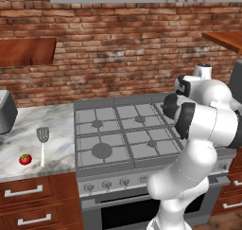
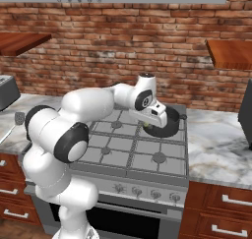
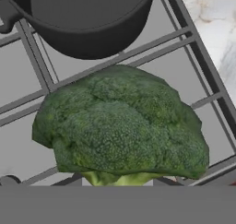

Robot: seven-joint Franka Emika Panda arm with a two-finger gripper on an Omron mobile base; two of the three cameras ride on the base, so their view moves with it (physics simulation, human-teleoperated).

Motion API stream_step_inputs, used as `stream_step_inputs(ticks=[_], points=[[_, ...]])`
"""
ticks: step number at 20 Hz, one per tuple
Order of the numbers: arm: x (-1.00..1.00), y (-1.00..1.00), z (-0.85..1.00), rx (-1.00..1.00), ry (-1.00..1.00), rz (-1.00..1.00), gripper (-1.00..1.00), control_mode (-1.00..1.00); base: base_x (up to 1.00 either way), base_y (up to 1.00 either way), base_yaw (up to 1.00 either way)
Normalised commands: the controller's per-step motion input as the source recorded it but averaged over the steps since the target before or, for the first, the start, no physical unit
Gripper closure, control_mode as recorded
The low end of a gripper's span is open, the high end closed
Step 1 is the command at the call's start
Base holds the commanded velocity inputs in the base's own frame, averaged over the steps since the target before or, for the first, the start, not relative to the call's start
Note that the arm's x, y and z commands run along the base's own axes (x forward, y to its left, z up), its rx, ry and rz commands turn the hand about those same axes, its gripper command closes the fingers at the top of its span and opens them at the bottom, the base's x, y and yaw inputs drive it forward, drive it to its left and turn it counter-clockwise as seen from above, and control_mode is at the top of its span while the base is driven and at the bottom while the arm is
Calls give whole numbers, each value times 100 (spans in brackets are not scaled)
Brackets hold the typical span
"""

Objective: Put the tomato and broccoli in the pot. Retrieve the spatula and lightly stir the vegetables in the pot.

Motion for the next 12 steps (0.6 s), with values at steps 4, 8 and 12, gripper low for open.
stream_step_inputs(ticks=[4,8,12], points=[[20,-1,0,0,-23,11,100,-100,0,0,0],[20,0,0,0,-22,8,100,-100,0,0,0],[35,0,0,0,-2,7,100,-100,0,0,0]])
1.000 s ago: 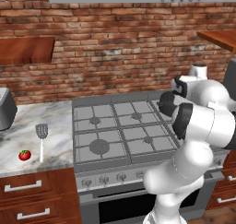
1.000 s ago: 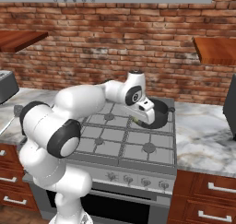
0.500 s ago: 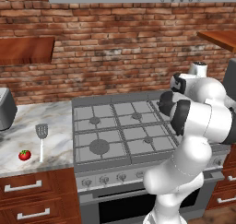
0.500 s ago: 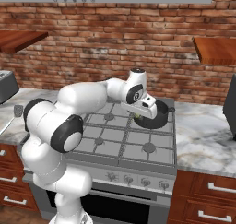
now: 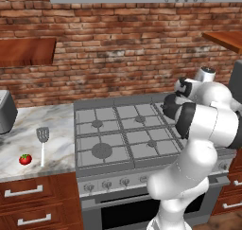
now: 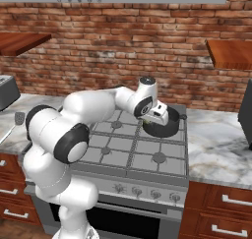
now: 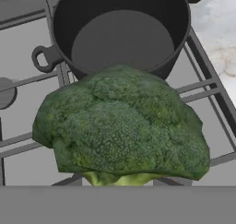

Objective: Put the tomato and broccoli in the pot. Retrieve the spatula and lightly stir the vegetables in the pot.

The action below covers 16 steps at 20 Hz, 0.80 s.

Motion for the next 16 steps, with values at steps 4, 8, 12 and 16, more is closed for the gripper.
stream_step_inputs(ticks=[4,8,12,16], points=[[44,0,12,0,6,5,100,-100,0,0,0],[19,0,40,0,14,6,100,-100,0,0,0],[28,0,-11,1,7,2,100,-100,0,0,0],[40,-10,-29,6,2,0,100,-100,0,0,0]])
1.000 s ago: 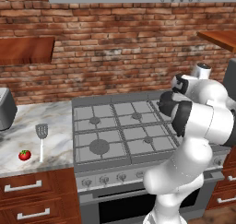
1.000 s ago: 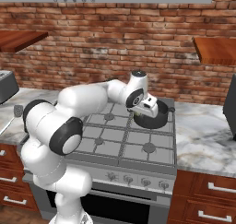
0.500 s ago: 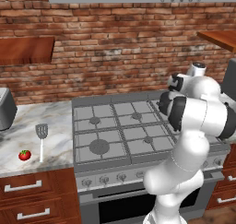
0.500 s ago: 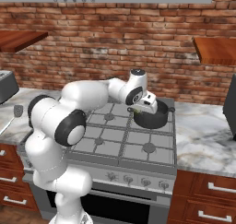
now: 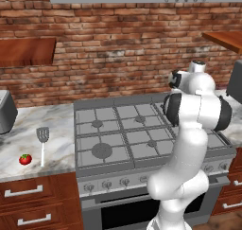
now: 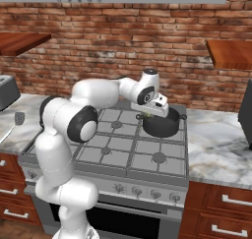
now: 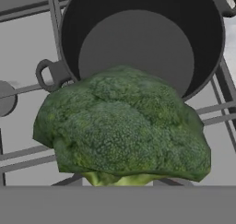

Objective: Put the tomato and broccoli in the pot. Retrieve the spatula and lightly stir the vegetables in the pot.

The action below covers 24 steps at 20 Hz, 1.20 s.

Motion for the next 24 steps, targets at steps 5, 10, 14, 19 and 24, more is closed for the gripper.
stream_step_inputs(ticks=[5,10,14,19,24], points=[[21,-12,-4,5,0,0,100,-100,0,0,0],[7,-12,0,2,0,0,100,-100,0,0,0],[16,0,-6,0,0,0,100,-100,0,0,0],[25,0,-19,0,0,0,100,-100,0,0,0],[27,-2,0,0,0,0,100,-100,0,0,0]])
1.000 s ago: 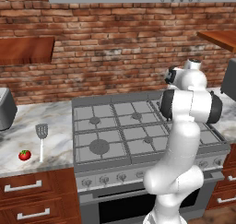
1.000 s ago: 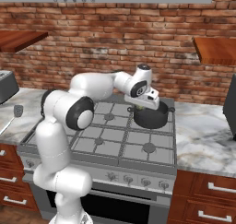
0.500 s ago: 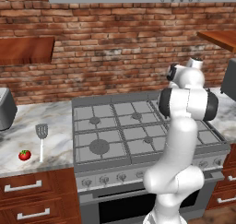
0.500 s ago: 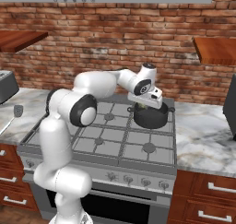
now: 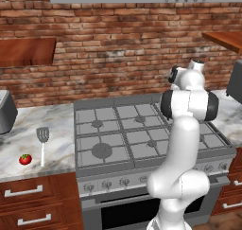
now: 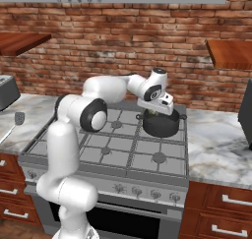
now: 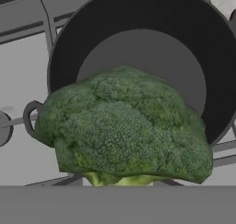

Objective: Put the tomato and broccoli in the pot. Retrieve the spatula and lightly stir the vegetables in the pot.

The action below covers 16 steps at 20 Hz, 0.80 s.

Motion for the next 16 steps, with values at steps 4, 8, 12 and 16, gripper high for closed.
stream_step_inputs(ticks=[4,8,12,16], points=[[18,-1,-9,0,10,0,100,-100,0,0,0],[19,0,-33,0,15,0,100,-100,0,0,0],[9,0,-7,0,4,0,100,-100,0,0,0],[0,0,0,0,0,0,100,-100,0,0,0]])
